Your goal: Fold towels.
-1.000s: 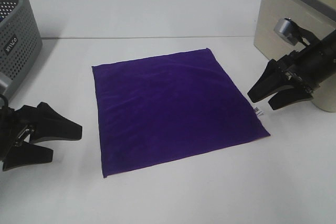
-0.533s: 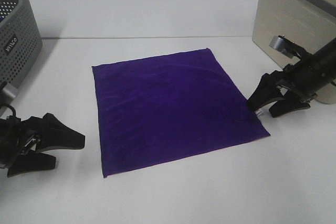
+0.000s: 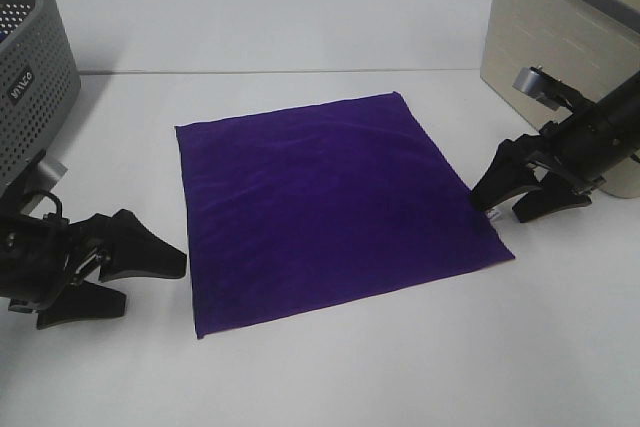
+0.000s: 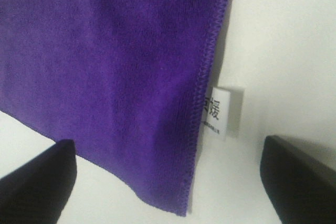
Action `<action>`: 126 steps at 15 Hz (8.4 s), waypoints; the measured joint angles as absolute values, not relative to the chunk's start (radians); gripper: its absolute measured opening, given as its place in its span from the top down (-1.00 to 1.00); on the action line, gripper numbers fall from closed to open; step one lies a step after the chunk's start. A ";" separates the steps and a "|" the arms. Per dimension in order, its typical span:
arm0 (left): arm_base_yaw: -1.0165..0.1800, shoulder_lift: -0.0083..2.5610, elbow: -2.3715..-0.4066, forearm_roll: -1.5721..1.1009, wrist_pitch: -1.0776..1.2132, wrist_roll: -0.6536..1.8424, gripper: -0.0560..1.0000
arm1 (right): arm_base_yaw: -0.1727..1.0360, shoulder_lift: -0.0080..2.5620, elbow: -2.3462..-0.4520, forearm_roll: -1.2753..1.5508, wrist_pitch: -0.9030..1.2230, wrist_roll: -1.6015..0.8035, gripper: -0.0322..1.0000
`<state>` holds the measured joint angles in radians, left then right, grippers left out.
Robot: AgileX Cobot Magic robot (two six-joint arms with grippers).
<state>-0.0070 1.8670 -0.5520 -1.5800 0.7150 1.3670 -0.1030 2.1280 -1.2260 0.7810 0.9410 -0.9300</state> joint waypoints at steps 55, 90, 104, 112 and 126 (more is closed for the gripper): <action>-0.266 2.171 -1.592 -0.561 0.632 0.427 0.89 | 0.238 2.246 -1.801 0.682 0.832 -0.443 0.88; 0.014 2.462 -1.868 -0.748 1.095 0.465 -0.59 | 0.238 2.042 -1.805 0.318 1.185 -0.264 -0.61; -0.208 2.476 -1.874 -0.642 0.887 0.337 0.80 | 0.238 2.041 -1.805 0.318 1.216 -0.216 -0.61; -0.186 2.297 -1.906 -0.499 0.990 0.411 0.80 | 0.238 1.937 -1.805 0.322 1.218 -0.187 -0.61; -0.464 2.619 -2.469 -0.698 1.101 0.281 -0.54 | 0.238 1.794 -1.805 0.362 1.220 -0.186 -0.61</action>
<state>-0.4640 2.6190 -2.4690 -0.6980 1.1010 0.2810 0.2380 1.7940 -1.8050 0.3620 1.2200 -0.1860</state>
